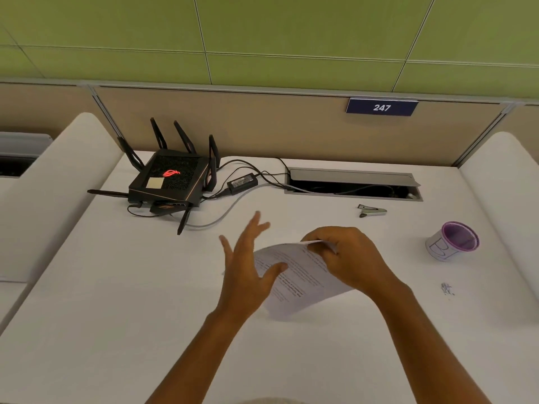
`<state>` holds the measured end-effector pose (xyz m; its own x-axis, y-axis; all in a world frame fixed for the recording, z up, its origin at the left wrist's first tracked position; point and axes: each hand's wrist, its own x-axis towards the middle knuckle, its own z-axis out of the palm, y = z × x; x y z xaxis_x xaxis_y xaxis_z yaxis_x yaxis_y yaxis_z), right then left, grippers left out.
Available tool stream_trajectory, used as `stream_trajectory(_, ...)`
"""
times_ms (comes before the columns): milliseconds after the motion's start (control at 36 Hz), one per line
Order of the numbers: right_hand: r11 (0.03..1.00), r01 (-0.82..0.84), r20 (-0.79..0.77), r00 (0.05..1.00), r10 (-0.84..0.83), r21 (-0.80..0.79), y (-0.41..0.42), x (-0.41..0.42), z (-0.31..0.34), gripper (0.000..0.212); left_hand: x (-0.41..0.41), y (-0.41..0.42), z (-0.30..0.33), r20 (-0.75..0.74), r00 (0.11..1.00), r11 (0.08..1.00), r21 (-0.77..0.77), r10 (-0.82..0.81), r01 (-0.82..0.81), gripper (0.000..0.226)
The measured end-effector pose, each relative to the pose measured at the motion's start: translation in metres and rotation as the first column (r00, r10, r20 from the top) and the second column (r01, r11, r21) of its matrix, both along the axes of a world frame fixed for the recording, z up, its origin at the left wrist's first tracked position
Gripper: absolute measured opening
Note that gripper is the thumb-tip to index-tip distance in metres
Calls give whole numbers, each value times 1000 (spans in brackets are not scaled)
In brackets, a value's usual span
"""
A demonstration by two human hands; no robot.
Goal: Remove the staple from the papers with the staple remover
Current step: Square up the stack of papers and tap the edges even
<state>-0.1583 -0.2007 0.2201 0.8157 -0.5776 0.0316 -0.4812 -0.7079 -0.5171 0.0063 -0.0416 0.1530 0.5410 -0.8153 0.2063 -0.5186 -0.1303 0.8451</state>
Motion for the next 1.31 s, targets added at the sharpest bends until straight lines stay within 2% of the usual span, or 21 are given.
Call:
stream_trajectory(111,998,-64,-11,998,63,-15,2,5,8,25,7,-8,7,-122,986,992,35,-117,122,38)
stream_trajectory(167,998,-59,19,998,59,18,0,1,9,21,9,-8,7,-186,976,992,34,-113,122,26)
stream_trajectory(250,986,-8,48,999,0,164,-11,-13,8,21,10,-5,8,-296,954,998,6,-52,57,27)
stream_trajectory(333,951,43,91,993,-74,306,-25,-33,5,25,12,-2,10,-378,924,997,-20,63,-76,20)
stream_trajectory(417,829,30,281,933,-224,559,-28,-51,0,24,12,0,14,-452,877,979,-35,163,-200,20)
stream_trajectory(528,716,-31,419,828,-372,698,-13,-51,-16,27,6,-2,14,-565,798,954,-55,212,-293,19)
stream_trajectory(611,698,15,416,794,-443,715,2,-44,-34,22,-2,-4,14,-615,761,948,-67,207,-311,16)
stream_trajectory(778,685,132,410,714,-567,716,26,-36,-58,30,-11,0,1,-650,731,953,-33,209,-301,13)
stream_trajectory(917,625,259,286,718,-635,737,40,-34,-90,30,-22,8,-24,-671,692,954,76,264,-291,12)
stream_trajectory(1111,652,258,357,666,-654,713,42,-34,-89,28,-20,8,-21,-667,702,951,28,248,-308,17)
stream_trajectory(1306,606,325,239,707,-665,726,50,-32,-114,23,-27,8,-32,-682,684,959,97,259,-267,17)
